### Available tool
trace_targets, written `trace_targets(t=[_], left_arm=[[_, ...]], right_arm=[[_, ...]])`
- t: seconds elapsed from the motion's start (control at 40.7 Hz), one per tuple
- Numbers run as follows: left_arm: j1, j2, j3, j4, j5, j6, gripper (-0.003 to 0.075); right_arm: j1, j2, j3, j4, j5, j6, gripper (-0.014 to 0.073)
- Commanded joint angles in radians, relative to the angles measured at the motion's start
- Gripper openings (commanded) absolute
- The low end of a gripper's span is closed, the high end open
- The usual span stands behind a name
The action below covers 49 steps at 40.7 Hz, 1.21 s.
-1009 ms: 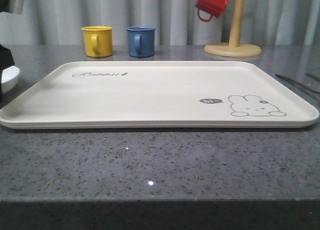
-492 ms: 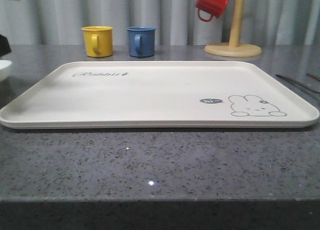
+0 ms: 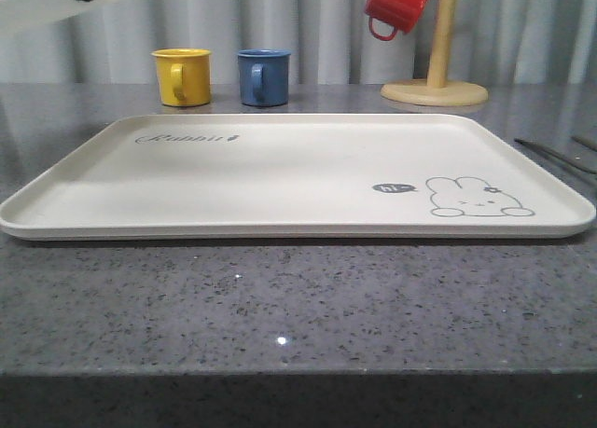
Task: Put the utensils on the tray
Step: 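Lift the white plate with the left gripper onto the tray, then open the left gripper and raise it away from the plate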
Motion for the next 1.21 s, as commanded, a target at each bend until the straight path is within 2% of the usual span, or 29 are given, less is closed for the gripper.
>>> trace_targets(t=[0.0,0.148,0.295,0.541,0.615,0.787,0.886,1.058,1.181], left_arm=[[-0.075,0.003,-0.036,-0.013,-0.029,-0.012,-0.0018],[-0.141,0.061,-0.036,-0.081,-0.052,-0.012,-0.0018],[-0.146,0.12,-0.036,-0.143,-0.042,-0.012,-0.0018],[-0.146,0.206,-0.036,-0.154,-0.028,-0.012,-0.0004],[-0.144,0.216,-0.036,-0.159,-0.028,-0.012,0.0059],[-0.143,0.218,-0.039,-0.163,-0.032,-0.012,0.0326],[-0.143,0.197,-0.056,-0.178,-0.027,-0.013,0.0398],[-0.131,0.114,-0.066,-0.182,-0.051,-0.013,0.0349],[-0.061,0.048,-0.066,-0.182,-0.053,-0.013,0.0253]], right_arm=[[-0.005,0.017,-0.036,0.0,-0.087,-0.002,0.0622],[-0.005,0.017,-0.036,0.0,-0.087,-0.002,0.0622],[-0.005,0.017,-0.036,0.0,-0.087,-0.002,0.0622],[-0.005,0.017,-0.036,0.0,-0.087,-0.002,0.0622],[-0.005,0.017,-0.036,0.0,-0.087,-0.002,0.0622],[-0.005,0.017,-0.036,0.0,-0.087,-0.002,0.0622],[-0.005,0.017,-0.036,0.0,-0.087,-0.002,0.0622],[-0.005,0.017,-0.036,0.0,-0.087,-0.002,0.0622],[-0.005,0.017,-0.036,0.0,-0.087,-0.002,0.0622]])
